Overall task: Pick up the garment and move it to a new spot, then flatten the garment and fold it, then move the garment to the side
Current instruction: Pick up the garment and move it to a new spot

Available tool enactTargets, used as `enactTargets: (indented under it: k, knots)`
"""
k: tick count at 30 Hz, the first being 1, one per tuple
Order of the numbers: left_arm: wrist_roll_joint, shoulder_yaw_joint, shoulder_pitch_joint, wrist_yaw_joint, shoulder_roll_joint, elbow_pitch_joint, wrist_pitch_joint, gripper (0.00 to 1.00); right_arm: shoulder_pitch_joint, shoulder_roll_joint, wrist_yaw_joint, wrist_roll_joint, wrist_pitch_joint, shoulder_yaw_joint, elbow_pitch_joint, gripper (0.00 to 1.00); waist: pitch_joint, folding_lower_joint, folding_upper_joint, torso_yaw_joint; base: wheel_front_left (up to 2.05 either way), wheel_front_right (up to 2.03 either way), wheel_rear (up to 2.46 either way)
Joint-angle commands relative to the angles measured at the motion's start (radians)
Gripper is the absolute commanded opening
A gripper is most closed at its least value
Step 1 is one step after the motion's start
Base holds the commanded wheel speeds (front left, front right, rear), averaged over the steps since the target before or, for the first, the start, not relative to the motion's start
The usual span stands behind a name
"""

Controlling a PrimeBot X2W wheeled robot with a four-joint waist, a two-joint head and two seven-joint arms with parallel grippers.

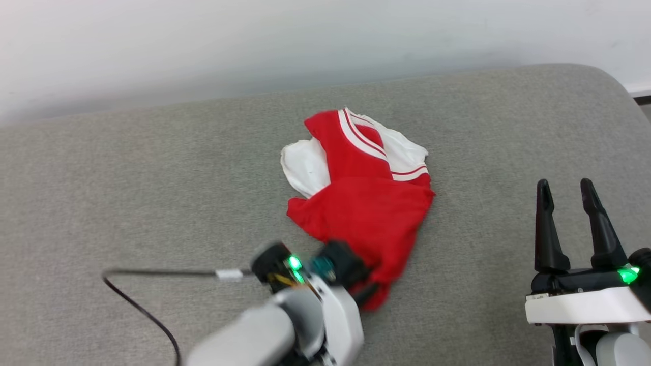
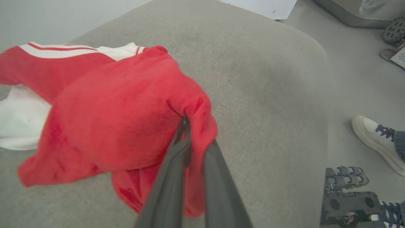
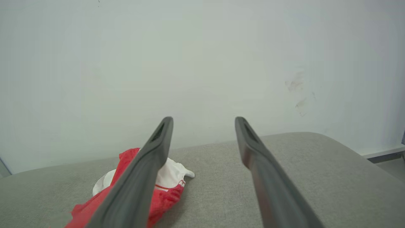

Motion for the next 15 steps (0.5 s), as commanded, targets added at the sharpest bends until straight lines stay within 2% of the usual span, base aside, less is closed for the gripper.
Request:
enactTargets:
  k: [1,4,5,6,11,15]
  knots:
    - [0.002,-0.019,0.032,-0.005,-0.022,0.018,-0.015,0.0,0.009,0.003,0.0,-0.012,-0.002,-0.004,-0.001,1.0,-0.004,0.0001,-0.0001,0.012,0.0,0.0,0.0]
    - [-0.001,-0.058,0.081,-0.012,-0.068,0.05,-0.039,0.0,0.016,0.003,0.0,-0.016,-0.002,-0.007,0.004,1.0,-0.014,0.0001,-0.0001,0.031,0.0,0.0,0.0]
    - [-0.001,-0.063,0.091,-0.014,-0.078,0.058,-0.05,0.41,0.019,0.003,0.0,-0.02,-0.002,-0.007,0.007,1.0,-0.018,0.0001,-0.0001,0.038,0.0,0.0,0.0]
    - [0.001,-0.067,0.097,-0.015,-0.084,0.065,-0.063,1.0,0.023,0.003,0.0,-0.024,-0.002,-0.004,0.009,1.0,-0.022,0.0001,-0.0001,0.045,0.0,0.0,0.0]
    - [-0.007,-0.027,0.105,0.007,-0.097,0.075,-0.149,1.0,0.037,0.003,0.0,-0.034,-0.002,-0.006,0.016,1.0,-0.05,0.0001,-0.0001,0.087,0.0,0.0,0.0]
    - [-0.02,0.046,0.09,0.04,-0.066,0.046,-0.23,1.0,0.055,0.003,0.0,-0.042,-0.002,-0.009,0.019,1.0,-0.079,0.0001,-0.0001,0.12,0.0,0.0,0.0]
